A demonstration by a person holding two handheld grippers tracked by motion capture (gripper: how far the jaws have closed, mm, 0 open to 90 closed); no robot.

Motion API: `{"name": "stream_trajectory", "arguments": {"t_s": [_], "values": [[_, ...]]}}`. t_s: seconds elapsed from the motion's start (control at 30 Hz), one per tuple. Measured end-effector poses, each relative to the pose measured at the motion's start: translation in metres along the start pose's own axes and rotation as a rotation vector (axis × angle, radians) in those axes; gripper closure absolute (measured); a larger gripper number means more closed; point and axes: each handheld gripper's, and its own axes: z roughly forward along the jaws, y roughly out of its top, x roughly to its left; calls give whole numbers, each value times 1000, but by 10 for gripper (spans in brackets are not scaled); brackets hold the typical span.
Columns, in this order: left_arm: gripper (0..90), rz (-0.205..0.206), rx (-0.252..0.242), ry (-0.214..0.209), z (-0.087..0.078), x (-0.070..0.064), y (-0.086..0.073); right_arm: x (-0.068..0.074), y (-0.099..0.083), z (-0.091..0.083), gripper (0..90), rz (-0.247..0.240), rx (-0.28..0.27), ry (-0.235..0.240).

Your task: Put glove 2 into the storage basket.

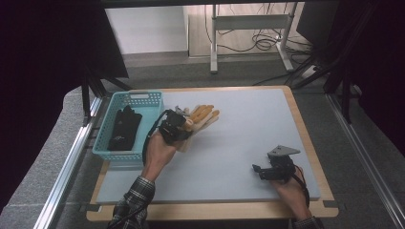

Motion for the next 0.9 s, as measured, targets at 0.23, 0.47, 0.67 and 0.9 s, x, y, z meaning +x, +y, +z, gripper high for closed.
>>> {"name": "stream_trajectory", "arguments": {"t_s": [0.23, 0.47, 0.67, 0.9], "values": [[712, -83, -8, 69, -23, 36, 0, 0, 0, 0, 194, -1, 1, 0], [711, -163, -9, 148, -42, 72, -7, 0, 0, 0, 194, -1, 0, 0], [710, -237, 2, 212, -54, 105, -20, 0, 0, 0, 194, -2, 1, -1], [703, -324, 34, 247, -53, 137, -40, 0, 0, 0, 194, -1, 1, -1]]}}
